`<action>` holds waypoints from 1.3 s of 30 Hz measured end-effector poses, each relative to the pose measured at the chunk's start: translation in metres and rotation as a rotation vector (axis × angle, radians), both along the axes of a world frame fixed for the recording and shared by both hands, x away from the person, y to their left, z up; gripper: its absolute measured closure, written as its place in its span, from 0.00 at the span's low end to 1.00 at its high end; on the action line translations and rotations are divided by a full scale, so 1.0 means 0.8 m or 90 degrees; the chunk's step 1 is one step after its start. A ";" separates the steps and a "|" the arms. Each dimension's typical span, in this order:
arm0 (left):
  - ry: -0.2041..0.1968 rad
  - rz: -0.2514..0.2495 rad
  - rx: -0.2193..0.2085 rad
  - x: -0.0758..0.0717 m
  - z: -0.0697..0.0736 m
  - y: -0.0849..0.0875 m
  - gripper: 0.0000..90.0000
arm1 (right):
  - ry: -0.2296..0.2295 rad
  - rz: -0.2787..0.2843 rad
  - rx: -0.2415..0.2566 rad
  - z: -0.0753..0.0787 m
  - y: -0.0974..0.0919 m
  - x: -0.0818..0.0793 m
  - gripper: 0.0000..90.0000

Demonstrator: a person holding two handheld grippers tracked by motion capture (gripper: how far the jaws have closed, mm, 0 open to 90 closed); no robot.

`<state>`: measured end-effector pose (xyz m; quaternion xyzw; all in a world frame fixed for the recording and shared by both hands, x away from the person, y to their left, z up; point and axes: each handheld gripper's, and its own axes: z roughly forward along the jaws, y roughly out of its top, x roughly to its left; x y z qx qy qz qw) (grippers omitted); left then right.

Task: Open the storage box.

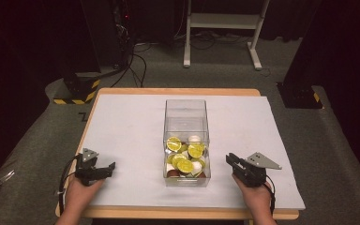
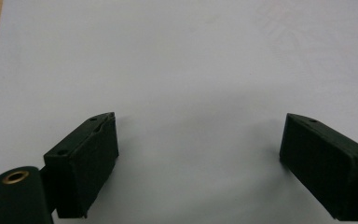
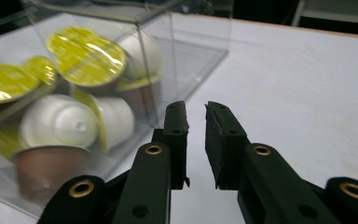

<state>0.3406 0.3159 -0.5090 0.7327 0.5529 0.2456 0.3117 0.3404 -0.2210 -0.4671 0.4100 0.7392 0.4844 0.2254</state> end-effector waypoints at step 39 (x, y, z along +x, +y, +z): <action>-0.034 -0.074 -0.059 -0.007 0.032 -0.016 0.07 | 0.094 -0.100 -0.092 -0.041 -0.014 0.013 0.68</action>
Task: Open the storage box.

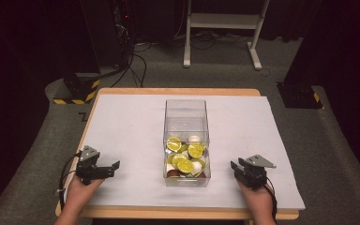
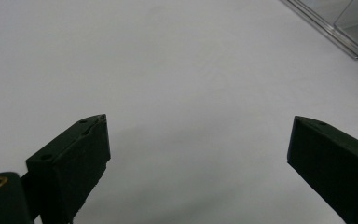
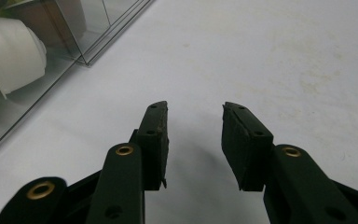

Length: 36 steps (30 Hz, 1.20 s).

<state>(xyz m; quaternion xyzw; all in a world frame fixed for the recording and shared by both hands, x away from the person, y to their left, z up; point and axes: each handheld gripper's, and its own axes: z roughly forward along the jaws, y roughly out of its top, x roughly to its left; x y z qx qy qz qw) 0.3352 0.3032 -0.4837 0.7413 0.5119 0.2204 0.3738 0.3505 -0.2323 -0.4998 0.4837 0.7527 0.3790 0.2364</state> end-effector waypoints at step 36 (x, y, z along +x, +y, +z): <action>-0.051 -0.194 -0.057 -0.007 0.061 -0.076 0.01 | 0.017 0.000 -0.004 -0.001 0.001 0.003 0.67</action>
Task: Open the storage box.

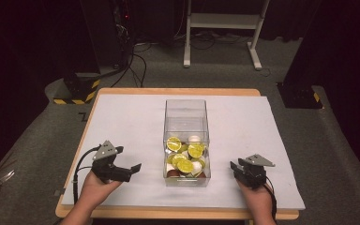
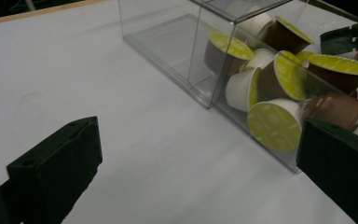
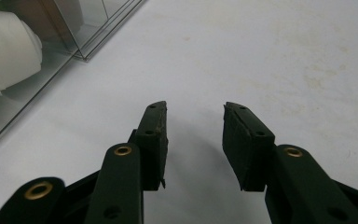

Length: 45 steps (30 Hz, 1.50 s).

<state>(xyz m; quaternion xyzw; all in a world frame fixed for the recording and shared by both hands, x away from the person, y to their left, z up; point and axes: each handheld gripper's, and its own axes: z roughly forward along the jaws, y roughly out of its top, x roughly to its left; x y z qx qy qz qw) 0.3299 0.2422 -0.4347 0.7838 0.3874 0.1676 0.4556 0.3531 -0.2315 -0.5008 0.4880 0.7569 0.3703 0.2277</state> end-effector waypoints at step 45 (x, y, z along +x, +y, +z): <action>-0.003 -0.136 -0.022 0.030 0.036 -0.120 0.01 | 0.005 0.004 0.008 0.000 -0.002 0.001 0.66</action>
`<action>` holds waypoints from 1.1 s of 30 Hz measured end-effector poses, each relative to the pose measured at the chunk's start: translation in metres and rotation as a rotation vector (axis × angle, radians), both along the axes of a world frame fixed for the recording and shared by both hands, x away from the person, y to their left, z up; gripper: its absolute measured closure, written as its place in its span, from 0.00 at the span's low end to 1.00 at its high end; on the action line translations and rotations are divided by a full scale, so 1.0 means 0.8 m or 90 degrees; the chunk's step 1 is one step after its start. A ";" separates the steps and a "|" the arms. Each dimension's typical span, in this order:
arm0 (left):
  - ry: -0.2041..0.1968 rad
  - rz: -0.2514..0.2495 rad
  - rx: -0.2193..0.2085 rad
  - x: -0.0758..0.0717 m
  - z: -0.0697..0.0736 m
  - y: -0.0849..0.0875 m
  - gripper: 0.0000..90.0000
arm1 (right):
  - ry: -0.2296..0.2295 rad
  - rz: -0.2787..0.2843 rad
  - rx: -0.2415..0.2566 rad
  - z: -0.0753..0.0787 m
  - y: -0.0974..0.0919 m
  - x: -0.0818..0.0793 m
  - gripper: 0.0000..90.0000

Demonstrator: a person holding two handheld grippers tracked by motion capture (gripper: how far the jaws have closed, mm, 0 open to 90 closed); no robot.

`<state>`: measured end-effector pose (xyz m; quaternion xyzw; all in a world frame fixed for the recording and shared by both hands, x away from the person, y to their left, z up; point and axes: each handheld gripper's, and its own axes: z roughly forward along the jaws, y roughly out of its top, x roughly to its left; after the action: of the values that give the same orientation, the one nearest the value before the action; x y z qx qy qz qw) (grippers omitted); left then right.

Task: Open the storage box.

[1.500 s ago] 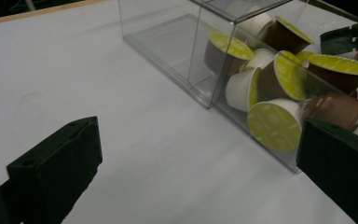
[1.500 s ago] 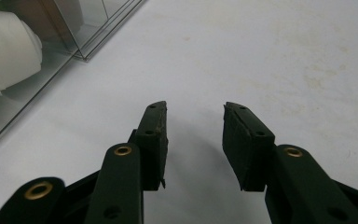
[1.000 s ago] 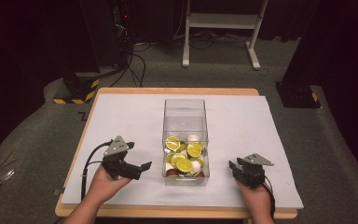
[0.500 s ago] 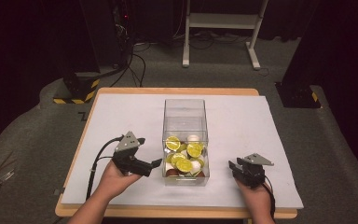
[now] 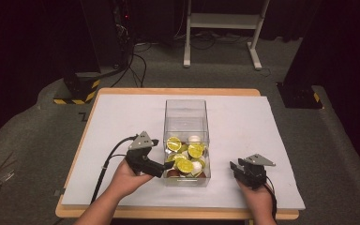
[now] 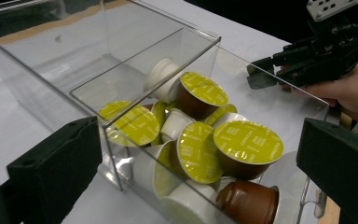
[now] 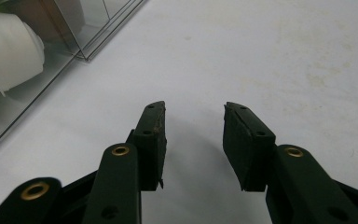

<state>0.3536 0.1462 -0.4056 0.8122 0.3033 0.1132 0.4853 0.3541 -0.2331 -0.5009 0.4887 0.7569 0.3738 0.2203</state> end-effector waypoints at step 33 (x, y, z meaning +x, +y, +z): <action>0.017 -0.052 0.039 0.002 -0.026 -0.053 0.08 | 0.014 -0.004 0.009 0.000 0.000 0.002 0.66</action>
<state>0.3555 0.1041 -0.4265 0.8399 0.2728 0.0919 0.4601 0.3560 -0.2329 -0.5009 0.4964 0.7553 0.3731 0.2095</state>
